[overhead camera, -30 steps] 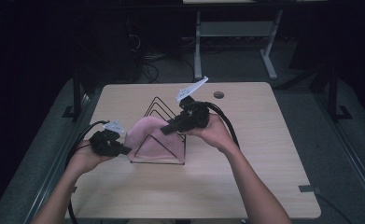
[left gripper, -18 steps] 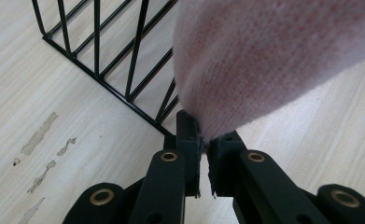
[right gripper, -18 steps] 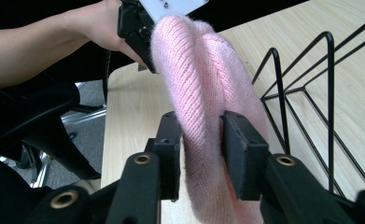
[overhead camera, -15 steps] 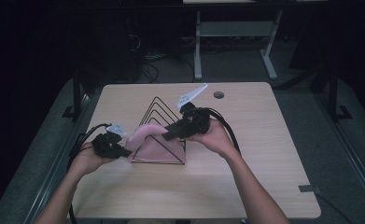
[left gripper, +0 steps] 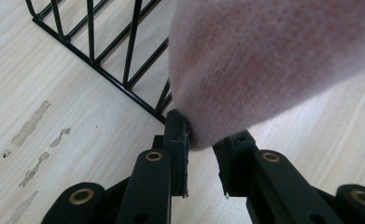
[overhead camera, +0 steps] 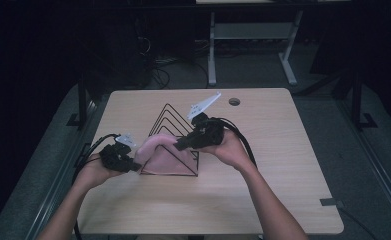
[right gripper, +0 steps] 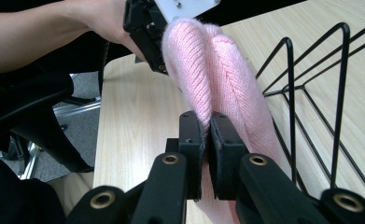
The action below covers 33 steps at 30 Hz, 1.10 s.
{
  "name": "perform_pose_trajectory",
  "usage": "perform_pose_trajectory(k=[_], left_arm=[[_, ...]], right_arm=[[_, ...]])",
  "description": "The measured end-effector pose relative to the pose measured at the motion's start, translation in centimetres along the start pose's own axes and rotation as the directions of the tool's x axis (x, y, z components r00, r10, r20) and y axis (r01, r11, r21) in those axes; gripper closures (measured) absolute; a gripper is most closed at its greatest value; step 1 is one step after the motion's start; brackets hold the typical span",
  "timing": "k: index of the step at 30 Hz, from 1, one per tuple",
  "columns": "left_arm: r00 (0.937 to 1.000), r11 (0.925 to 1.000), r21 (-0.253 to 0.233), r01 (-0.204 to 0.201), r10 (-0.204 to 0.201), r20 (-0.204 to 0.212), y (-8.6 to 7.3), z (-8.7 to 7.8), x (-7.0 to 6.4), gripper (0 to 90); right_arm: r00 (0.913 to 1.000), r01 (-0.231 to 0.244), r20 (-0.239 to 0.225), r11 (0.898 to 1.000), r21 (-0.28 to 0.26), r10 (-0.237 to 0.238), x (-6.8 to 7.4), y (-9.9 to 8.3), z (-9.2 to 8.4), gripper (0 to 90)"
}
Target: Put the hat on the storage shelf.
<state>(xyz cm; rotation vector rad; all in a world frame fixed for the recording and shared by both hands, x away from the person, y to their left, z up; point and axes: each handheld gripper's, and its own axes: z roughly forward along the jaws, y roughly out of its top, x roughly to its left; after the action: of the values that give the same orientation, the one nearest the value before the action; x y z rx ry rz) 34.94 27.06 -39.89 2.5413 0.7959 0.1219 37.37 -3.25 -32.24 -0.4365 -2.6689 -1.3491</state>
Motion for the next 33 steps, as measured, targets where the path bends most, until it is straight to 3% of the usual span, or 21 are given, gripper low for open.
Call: perform_pose_trajectory(k=[5,13,20,26,33], left_arm=[[1.0000,1.0000,-0.004,-0.004,0.004,0.004,0.1,0.0,0.0,84.5],[0.9996,0.9994,0.026,-0.024,0.024,-0.011,0.4,0.7,-0.2,85.7],[0.9997,0.9990,0.038,-0.022,0.022,-0.011,0.4,1.0,0.0,85.7],[0.9999,0.9999,0.016,-0.006,0.006,-0.009,0.2,0.6,-0.1,83.6],[1.0000,0.9999,0.012,-0.008,0.008,0.001,0.1,0.2,-0.2,77.0]], right_arm=[[0.9998,0.017,0.004,1.000,-0.006,-0.017,0.2,0.5,-0.3,84.1],[0.9999,-0.007,-0.011,1.000,0.007,0.007,0.1,-0.1,0.3,84.3],[0.9998,-0.017,-0.014,1.000,-0.017,0.017,0.0,-0.6,0.5,83.2],[0.9987,-0.039,-0.034,0.998,-0.045,0.038,-0.2,-1.4,-0.1,71.1],[0.9971,-0.072,-0.032,0.995,-0.072,0.069,-0.6,-2.8,-1.3,64.2]])
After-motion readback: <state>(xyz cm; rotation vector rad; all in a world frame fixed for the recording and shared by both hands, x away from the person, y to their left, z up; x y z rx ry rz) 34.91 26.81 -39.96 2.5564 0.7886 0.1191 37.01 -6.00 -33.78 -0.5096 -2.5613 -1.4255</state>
